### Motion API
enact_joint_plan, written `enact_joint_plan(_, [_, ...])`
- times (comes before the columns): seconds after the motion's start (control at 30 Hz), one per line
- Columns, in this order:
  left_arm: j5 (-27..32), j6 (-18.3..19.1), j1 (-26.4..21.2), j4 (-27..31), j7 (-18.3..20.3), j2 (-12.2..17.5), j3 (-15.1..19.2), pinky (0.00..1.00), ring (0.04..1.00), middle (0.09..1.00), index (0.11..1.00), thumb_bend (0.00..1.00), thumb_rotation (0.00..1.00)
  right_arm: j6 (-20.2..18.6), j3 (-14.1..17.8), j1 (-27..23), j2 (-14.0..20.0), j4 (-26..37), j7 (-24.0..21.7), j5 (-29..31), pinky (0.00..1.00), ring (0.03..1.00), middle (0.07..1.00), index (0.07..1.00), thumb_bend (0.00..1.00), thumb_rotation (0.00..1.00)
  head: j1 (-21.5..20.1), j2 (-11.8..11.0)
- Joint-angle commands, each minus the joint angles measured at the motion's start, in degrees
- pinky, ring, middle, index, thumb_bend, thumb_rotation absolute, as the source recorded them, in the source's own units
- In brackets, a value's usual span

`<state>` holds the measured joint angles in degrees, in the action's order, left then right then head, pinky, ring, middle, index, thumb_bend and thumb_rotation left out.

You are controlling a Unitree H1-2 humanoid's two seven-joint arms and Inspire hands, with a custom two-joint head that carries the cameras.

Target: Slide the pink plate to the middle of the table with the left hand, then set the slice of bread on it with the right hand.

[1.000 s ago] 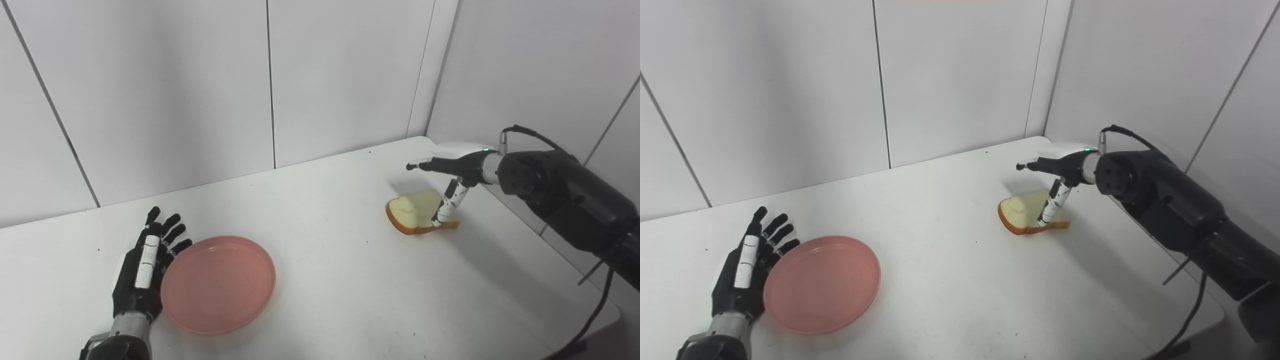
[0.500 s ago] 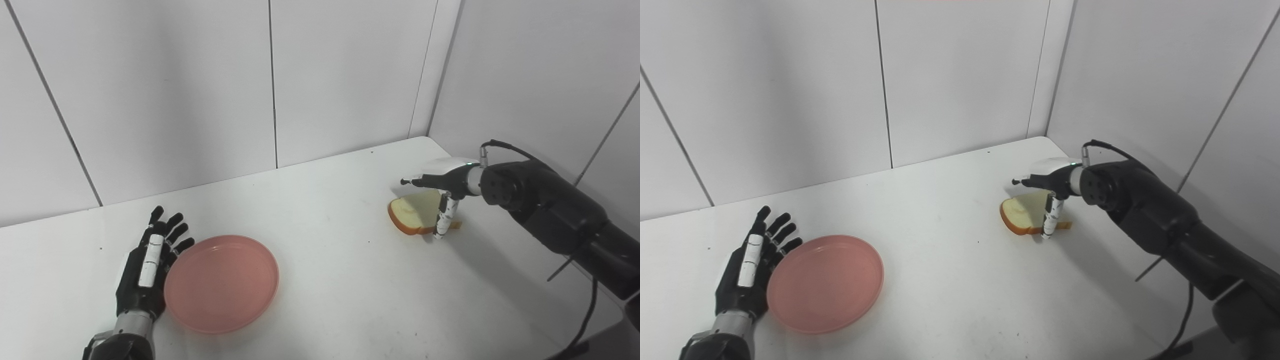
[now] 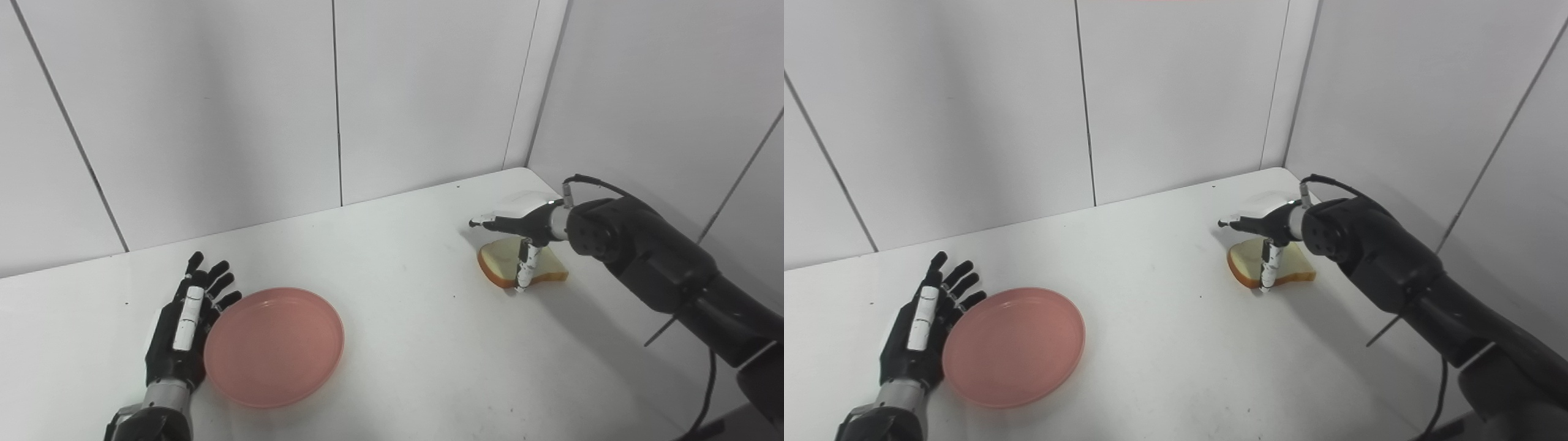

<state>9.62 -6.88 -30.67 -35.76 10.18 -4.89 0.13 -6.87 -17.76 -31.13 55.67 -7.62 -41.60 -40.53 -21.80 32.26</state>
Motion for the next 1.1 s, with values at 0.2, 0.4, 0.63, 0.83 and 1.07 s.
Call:
enact_joint_plan(0.2, [-1.11, 2.22, 2.08, -1.66, -0.45, 0.07, -0.75, 0.74, 0.885, 0.879, 0.958, 0.90, 0.74, 0.72, -1.44, -4.97, 0.09, -2.82, -0.21, -4.39, 1.00, 0.965, 0.949, 0.932, 1.00, 0.16, 0.10, 0.30])
enact_joint_plan(0.4, [-1.44, 2.33, 2.19, -1.45, -0.43, 0.11, -0.76, 0.74, 0.876, 0.877, 0.955, 0.90, 0.74, 0.41, -1.48, -5.44, -0.24, -3.71, -0.80, -4.82, 1.00, 0.964, 0.950, 0.934, 1.00, 0.17, 0.17, 0.49])
enact_joint_plan(0.63, [-0.90, 2.97, 2.54, -0.72, -0.11, 0.01, -0.59, 0.74, 0.883, 0.881, 0.957, 0.88, 0.73, -0.24, -0.94, -6.00, -0.26, -5.86, -2.30, -4.21, 1.00, 0.965, 0.952, 0.934, 1.00, 0.17, 0.04, 0.67])
enact_joint_plan(0.83, [-0.83, 3.55, 2.68, -0.12, -0.13, -0.10, -0.56, 0.73, 0.884, 0.881, 0.959, 0.88, 0.72, -1.90, 0.16, -5.48, -0.44, -5.51, -3.62, -2.82, 1.00, 0.956, 0.950, 0.939, 1.00, 0.20, 0.20, 1.01])
enact_joint_plan(1.07, [-1.13, 3.90, 2.73, 0.22, -0.40, 0.06, -0.66, 0.74, 0.885, 0.879, 0.957, 0.88, 0.73, -1.31, -0.26, -5.69, -0.08, -8.44, -3.61, -2.97, 1.00, 0.958, 0.948, 0.939, 1.00, 0.21, 0.04, 1.34])
